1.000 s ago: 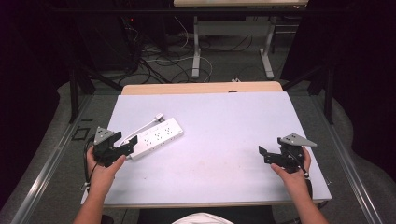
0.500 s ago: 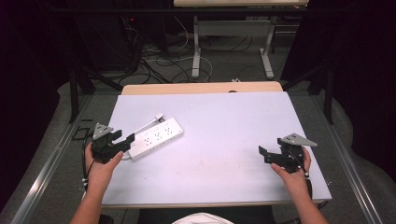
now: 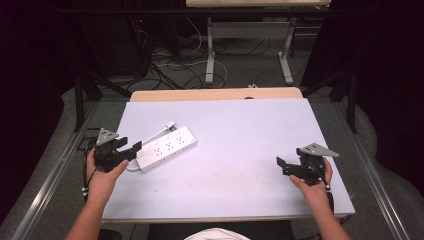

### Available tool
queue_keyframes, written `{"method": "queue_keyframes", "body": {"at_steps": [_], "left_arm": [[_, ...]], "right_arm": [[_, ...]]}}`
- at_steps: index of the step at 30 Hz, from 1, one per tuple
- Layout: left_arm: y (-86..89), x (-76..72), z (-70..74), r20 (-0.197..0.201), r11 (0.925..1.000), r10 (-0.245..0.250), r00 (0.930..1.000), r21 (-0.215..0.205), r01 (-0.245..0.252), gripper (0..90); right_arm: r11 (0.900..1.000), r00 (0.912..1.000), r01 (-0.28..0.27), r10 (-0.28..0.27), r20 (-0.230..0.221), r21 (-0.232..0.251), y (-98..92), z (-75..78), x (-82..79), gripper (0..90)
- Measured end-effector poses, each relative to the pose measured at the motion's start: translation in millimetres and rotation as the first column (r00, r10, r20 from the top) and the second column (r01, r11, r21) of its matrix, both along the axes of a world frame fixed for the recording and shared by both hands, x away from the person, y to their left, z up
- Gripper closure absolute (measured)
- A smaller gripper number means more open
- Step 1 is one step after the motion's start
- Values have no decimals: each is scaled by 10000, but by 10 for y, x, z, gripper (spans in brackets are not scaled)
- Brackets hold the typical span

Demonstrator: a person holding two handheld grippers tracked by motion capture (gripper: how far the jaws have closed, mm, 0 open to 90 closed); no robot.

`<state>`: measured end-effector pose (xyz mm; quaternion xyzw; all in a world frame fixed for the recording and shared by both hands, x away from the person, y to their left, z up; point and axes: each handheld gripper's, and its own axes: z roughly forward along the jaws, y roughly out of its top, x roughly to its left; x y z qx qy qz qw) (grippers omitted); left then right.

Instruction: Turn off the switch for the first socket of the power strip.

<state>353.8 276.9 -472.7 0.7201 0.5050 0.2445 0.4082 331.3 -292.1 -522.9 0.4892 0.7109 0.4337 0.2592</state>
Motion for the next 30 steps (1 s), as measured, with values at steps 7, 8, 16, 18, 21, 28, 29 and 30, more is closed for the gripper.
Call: {"method": "queue_keyframes", "body": {"at_steps": [7,8,16,18,21,28,29,30], "left_arm": [[42,21,7,-431,10000,-70,9990,48,72,411],[55,25,8,-515,9998,-147,9986,102,153,411],[87,77,-7,-857,10000,-17,9963,-11,16,399],[97,92,-5,-942,10000,19,9956,-11,-20,393],[120,109,7,-1081,10000,9,9941,26,-7,385],[152,146,14,-1091,9999,148,9939,32,-145,374],[162,150,20,-1151,9999,133,9933,118,-121,373],[167,156,23,-1159,9998,140,9932,138,-125,373]], "right_arm": [[10000,10000,5,-5,18,1,-7,0,1,153],[10000,10000,21,-21,-8,38,-7,-1,0,153],[9999,9999,65,-63,-88,150,-5,-6,1,153],[9998,9999,56,-54,-111,166,-9,-7,1,153],[9997,9998,137,-135,-117,183,-12,-8,1,153],[9998,9999,70,-69,-84,178,-28,-7,3,153],[9998,9999,71,-69,-82,180,-28,-8,3,153],[9998,9999,66,-64,-103,186,-29,-8,3,153]]}}
